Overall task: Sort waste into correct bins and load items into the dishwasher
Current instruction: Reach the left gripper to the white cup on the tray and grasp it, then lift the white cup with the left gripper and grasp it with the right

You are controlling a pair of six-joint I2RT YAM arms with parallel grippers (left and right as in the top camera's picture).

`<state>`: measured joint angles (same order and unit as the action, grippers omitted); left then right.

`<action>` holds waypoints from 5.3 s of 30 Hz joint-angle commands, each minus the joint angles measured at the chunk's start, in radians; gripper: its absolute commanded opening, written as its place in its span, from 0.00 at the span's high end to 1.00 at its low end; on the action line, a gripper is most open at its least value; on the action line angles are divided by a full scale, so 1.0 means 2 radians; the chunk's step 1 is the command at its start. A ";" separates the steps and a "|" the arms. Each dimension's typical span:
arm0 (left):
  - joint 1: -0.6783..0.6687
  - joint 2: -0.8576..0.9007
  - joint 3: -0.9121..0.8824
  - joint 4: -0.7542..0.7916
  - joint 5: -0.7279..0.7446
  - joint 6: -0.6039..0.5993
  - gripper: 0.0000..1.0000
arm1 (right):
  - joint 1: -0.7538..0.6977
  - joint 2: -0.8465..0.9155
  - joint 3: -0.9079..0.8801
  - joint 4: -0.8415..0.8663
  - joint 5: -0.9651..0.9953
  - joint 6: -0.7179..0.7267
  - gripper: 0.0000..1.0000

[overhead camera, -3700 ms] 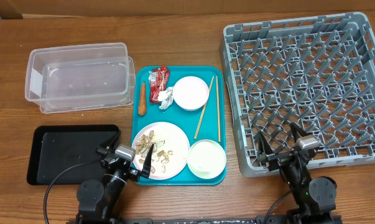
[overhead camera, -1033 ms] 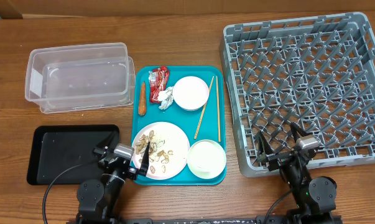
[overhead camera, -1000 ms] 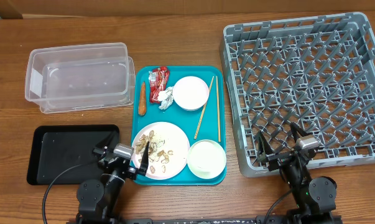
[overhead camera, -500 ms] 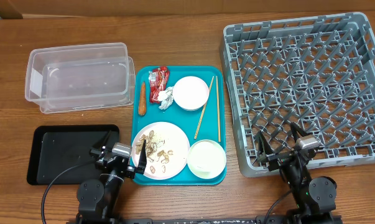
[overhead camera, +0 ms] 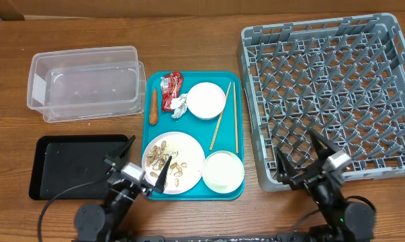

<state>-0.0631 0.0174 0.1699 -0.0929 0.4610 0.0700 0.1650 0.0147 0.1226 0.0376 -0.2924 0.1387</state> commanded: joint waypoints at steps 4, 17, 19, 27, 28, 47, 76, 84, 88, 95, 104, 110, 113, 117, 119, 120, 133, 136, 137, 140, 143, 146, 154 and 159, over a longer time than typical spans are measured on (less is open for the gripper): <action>0.002 0.066 0.174 -0.091 0.005 -0.034 0.00 | -0.002 0.055 0.177 -0.128 -0.007 0.026 0.00; 0.002 0.397 0.551 -0.360 0.019 -0.035 0.00 | -0.001 0.410 0.527 -0.470 -0.033 0.025 0.00; 0.002 0.421 0.566 -0.364 0.059 -0.066 0.00 | -0.001 0.442 0.548 -0.481 -0.071 0.024 0.00; 0.001 0.490 0.566 -0.411 0.103 -0.081 0.00 | -0.001 0.521 0.557 -0.480 -0.125 0.025 0.00; -0.002 0.500 0.566 -0.430 0.083 -0.082 0.00 | -0.001 0.529 0.557 -0.484 -0.124 0.025 0.00; -0.150 0.584 0.564 -0.537 -0.003 -0.121 0.29 | 0.096 0.598 0.558 -0.539 0.130 0.194 0.00; -0.370 0.871 0.561 -0.465 -0.200 -0.186 0.64 | -0.012 0.600 0.557 -0.559 0.067 0.193 0.00; -0.370 0.870 0.562 -0.470 -0.209 -0.185 0.96 | -0.012 0.600 0.557 -0.559 0.067 0.193 0.00; -0.361 0.870 0.593 -0.510 -0.209 -0.195 0.96 | -0.012 0.600 0.557 -0.559 0.067 0.192 0.00; -0.313 0.857 0.700 -0.592 -0.174 -0.196 0.96 | -0.012 0.600 0.557 -0.558 0.067 0.193 0.00; -0.121 0.839 0.730 -0.547 0.182 -0.151 0.96 | -0.012 0.600 0.557 -0.543 -0.094 0.027 0.09; -0.037 0.839 0.730 -0.556 0.379 -0.100 0.96 | -0.012 0.600 0.557 -0.513 -0.301 -0.047 0.12; -0.030 0.839 0.730 -0.555 0.440 -0.094 0.96 | -0.011 0.600 0.557 -0.459 -0.388 -0.048 0.18; -0.034 0.839 0.730 -0.555 0.475 -0.093 0.96 | -0.001 0.600 0.557 -0.392 -0.424 -0.024 0.19; -0.037 0.839 0.730 -0.555 0.483 -0.093 0.96 | 0.013 0.600 0.557 -0.366 -0.427 -0.015 0.19; -0.038 0.839 0.730 -0.555 0.483 -0.093 0.96 | 0.021 0.600 0.557 -0.358 -0.427 -0.015 0.19; -0.055 0.839 0.730 -0.555 0.502 -0.087 0.96 | 0.065 0.600 0.557 -0.303 -0.402 0.002 0.31; -0.064 0.839 0.730 -0.555 0.509 -0.087 0.96 | 0.065 0.600 0.557 -0.300 -0.363 0.002 0.16; -0.065 0.839 0.730 -0.555 0.509 -0.087 0.96 | 0.065 0.600 0.557 -0.301 -0.344 0.002 0.16; -0.066 0.839 0.730 -0.555 0.509 -0.083 0.96 | 0.065 0.600 0.557 -0.315 -0.288 0.002 0.15; -0.064 0.839 0.730 -0.555 0.509 -0.079 0.96 | 0.065 0.600 0.557 -0.321 -0.277 0.002 0.14; -0.063 0.839 0.730 -0.554 0.509 -0.076 0.96 | 0.064 0.600 0.557 -0.320 -0.276 0.002 0.14; -0.064 0.839 0.730 -0.554 0.502 -0.076 0.96 | 0.057 0.600 0.557 -0.285 -0.380 -0.013 0.08; -0.065 0.839 0.730 -0.553 0.501 -0.076 0.96 | 0.057 0.600 0.557 -0.234 -0.473 -0.017 0.11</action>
<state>-0.1883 1.7142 1.6112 -1.2003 1.4635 -0.1005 0.2741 1.2186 1.2110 -0.4606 -1.0607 0.1234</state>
